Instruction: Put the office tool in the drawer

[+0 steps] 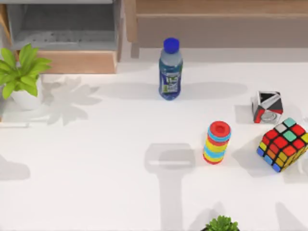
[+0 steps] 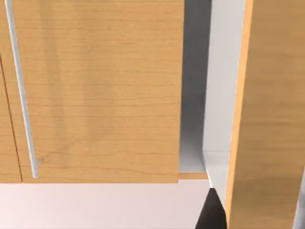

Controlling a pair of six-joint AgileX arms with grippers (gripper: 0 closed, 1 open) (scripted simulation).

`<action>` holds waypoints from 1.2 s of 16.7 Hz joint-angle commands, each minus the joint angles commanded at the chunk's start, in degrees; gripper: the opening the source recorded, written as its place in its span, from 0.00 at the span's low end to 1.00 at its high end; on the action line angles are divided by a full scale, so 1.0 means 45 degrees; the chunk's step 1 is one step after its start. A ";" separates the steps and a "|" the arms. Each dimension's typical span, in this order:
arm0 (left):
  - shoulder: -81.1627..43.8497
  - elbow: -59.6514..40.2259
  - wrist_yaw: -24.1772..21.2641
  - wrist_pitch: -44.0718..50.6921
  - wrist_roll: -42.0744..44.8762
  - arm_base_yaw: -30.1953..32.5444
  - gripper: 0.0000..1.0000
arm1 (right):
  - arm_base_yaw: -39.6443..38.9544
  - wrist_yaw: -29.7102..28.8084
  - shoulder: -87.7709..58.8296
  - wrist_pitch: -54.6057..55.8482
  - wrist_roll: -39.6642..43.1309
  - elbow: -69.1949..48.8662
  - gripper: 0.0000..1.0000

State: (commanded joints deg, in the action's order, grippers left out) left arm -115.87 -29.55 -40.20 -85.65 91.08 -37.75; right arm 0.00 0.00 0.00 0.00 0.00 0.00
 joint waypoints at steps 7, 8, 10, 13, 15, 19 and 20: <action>0.0000 0.0000 0.0000 0.0000 0.0000 0.0000 0.00 | 0.0000 0.0000 0.0000 0.0000 0.0000 0.0000 1.00; 0.0000 0.0000 0.0000 0.0000 0.0000 0.0000 0.00 | 0.0000 0.0000 0.0000 0.0000 0.0000 0.0000 1.00; 0.0000 0.0000 0.0000 0.0000 0.0000 0.0000 0.00 | 0.0000 0.0000 0.0000 0.0000 0.0000 0.0000 1.00; -0.0231 -0.0196 0.0094 0.0241 -0.0050 0.0111 0.00 | 0.0000 0.0000 0.0000 0.0000 0.0000 0.0000 1.00; -0.0485 -0.0817 0.0425 0.0575 -0.0056 0.0452 0.00 | 0.0000 0.0000 0.0000 0.0000 0.0000 0.0000 1.00; -0.1102 -0.2373 0.1290 0.1424 -0.0088 0.1272 0.00 | 0.0000 0.0000 0.0000 0.0000 0.0000 0.0000 1.00; -0.1216 -0.2633 0.1440 0.1587 -0.0101 0.1424 0.00 | 0.0000 0.0000 0.0000 0.0000 0.0000 0.0000 1.00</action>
State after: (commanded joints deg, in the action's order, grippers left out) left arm -121.34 -41.40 -33.72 -78.51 90.62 -31.34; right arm 0.00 0.00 0.00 0.00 0.00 0.00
